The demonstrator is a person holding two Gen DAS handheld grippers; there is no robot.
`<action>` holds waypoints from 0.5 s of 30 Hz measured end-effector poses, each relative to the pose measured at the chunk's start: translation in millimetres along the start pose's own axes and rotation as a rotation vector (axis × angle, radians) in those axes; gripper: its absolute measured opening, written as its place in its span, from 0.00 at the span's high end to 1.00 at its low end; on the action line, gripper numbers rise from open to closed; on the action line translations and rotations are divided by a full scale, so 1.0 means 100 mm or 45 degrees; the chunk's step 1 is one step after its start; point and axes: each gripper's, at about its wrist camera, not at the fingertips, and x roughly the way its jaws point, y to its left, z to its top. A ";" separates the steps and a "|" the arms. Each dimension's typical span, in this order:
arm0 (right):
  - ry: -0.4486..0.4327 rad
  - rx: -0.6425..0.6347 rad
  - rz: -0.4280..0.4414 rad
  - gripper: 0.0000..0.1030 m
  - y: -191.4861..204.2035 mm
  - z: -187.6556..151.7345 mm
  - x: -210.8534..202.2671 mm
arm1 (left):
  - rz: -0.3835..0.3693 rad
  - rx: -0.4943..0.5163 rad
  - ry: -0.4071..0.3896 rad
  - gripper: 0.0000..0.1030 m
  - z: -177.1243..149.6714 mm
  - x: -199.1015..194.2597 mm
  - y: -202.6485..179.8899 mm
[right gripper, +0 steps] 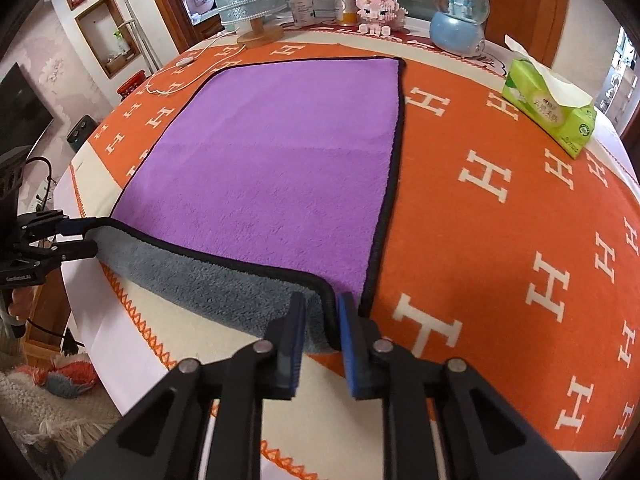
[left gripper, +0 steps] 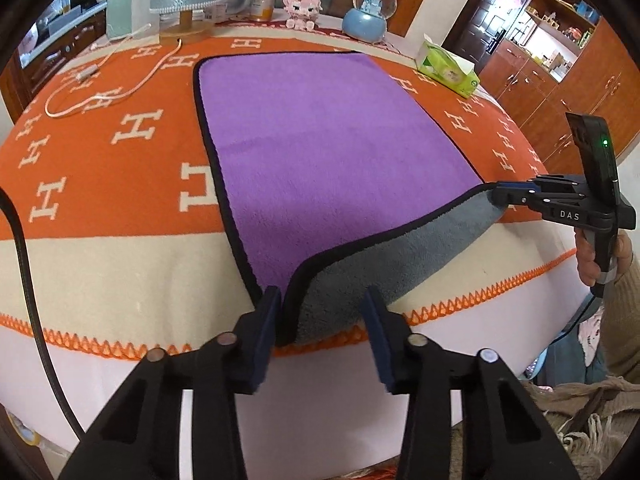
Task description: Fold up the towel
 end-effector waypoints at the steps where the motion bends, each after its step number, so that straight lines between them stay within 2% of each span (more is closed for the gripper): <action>1: -0.001 -0.001 0.000 0.88 0.00 0.00 -0.01 | 0.001 -0.003 0.007 0.63 0.00 0.01 0.00; 10: -0.012 -0.022 -0.027 0.93 0.04 -0.03 -0.04 | 0.019 -0.032 0.042 0.85 -0.01 0.07 0.06; 15: -0.027 -0.050 -0.076 0.95 0.09 -0.04 -0.06 | 0.065 -0.032 0.041 0.91 -0.01 0.07 0.05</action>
